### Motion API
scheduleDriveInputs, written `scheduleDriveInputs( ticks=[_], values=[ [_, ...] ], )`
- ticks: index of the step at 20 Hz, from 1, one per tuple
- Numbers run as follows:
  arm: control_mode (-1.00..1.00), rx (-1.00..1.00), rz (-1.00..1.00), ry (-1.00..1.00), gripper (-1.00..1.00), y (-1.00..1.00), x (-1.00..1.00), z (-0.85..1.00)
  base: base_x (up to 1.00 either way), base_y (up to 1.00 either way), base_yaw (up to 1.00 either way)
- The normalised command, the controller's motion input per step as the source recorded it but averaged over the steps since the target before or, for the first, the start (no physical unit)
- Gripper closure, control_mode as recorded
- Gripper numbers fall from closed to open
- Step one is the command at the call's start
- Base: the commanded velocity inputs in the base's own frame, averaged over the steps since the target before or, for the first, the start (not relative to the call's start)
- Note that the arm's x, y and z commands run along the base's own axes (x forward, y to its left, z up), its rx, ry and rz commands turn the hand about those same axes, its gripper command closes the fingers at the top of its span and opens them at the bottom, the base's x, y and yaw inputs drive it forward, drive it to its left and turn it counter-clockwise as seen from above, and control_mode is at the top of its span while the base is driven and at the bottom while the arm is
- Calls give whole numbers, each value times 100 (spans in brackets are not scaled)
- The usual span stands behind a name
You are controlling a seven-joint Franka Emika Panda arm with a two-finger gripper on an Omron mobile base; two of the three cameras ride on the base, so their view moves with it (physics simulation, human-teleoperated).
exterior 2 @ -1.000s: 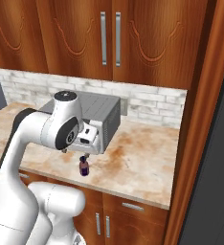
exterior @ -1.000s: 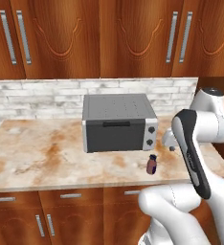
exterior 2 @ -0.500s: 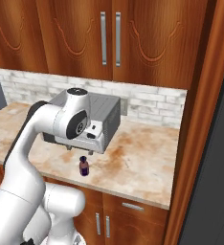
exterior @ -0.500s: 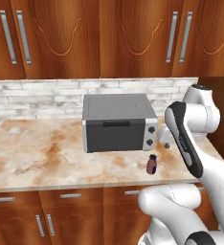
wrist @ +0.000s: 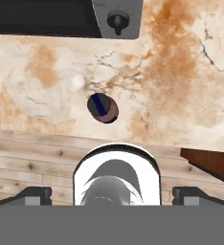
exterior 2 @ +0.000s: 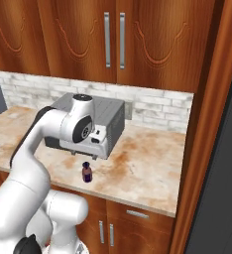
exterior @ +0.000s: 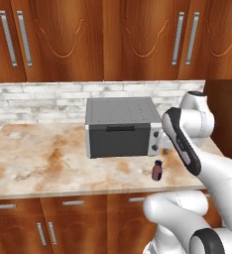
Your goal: There is a wine glass and glass cup on the dining counter. Place the wine bottle next to the wine glass and the juice bottle next to the glass cup.
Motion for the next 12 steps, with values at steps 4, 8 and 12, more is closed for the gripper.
scheduleDriveInputs(
  ticks=[4, 8, 12],
  values=[
    [-100, 0, 0, 0, -100, 13, 32, -29, 0, 0, 0],
    [-100, -1, 0, 0, -100, 16, 30, -27, 0, 0, 0],
    [-100, -2, 0, 0, -100, 8, 39, -25, 0, 0, 0]
  ],
)
